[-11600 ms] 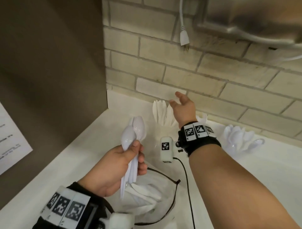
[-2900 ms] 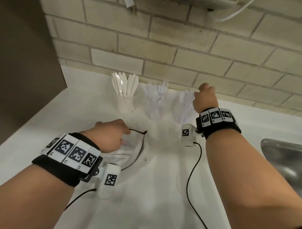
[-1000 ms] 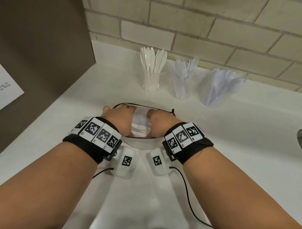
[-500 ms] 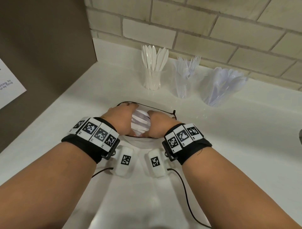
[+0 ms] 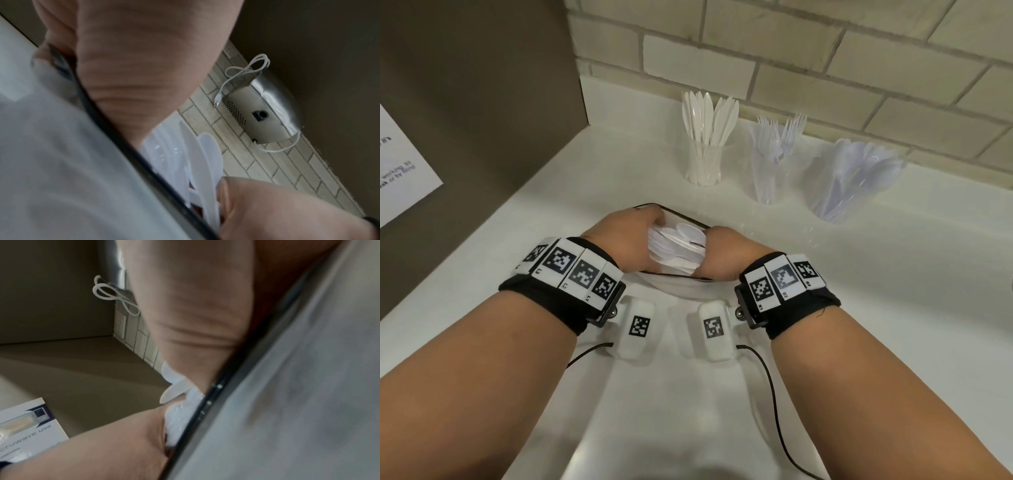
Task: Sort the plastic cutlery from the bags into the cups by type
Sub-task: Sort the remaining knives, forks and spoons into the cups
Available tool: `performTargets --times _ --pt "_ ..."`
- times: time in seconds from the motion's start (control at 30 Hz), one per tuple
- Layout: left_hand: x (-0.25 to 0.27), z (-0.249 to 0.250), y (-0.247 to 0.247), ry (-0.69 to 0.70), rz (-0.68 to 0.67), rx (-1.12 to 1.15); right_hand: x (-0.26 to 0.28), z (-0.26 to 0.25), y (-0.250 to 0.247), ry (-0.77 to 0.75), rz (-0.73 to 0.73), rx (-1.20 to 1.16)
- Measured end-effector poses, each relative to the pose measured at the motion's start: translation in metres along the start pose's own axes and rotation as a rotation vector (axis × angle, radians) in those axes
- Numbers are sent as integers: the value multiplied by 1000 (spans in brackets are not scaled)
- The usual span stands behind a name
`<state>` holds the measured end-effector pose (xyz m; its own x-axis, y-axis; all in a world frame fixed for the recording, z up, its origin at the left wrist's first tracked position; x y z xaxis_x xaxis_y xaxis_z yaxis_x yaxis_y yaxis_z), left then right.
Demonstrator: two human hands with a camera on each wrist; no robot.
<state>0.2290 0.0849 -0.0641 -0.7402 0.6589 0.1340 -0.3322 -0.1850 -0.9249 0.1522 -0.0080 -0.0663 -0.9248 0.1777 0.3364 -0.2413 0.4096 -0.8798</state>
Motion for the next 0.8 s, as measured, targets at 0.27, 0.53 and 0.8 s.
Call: performTargets --times 0.27,0.53,0.8 --pt "1 2 1 -23 -15 -77 1 -1 -1 1 -68 -55" --pt "6 19 5 57 20 -17 -10 -15 7 38 1 81" --pt "6 -8 -2 -14 -20 -52 -13 -9 11 16 32 57"
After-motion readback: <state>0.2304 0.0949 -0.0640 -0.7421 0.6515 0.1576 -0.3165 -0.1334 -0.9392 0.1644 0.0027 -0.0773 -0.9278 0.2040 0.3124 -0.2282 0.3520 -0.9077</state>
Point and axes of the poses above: each hand's wrist, its own x-axis away from the middle knuckle, its own y-axis out of the palm, z = x × y, the point moved 10 cm from there along -x, towards the middle knuckle, and after that the axes turned 5 degrees about z, right-handed, at the moved point
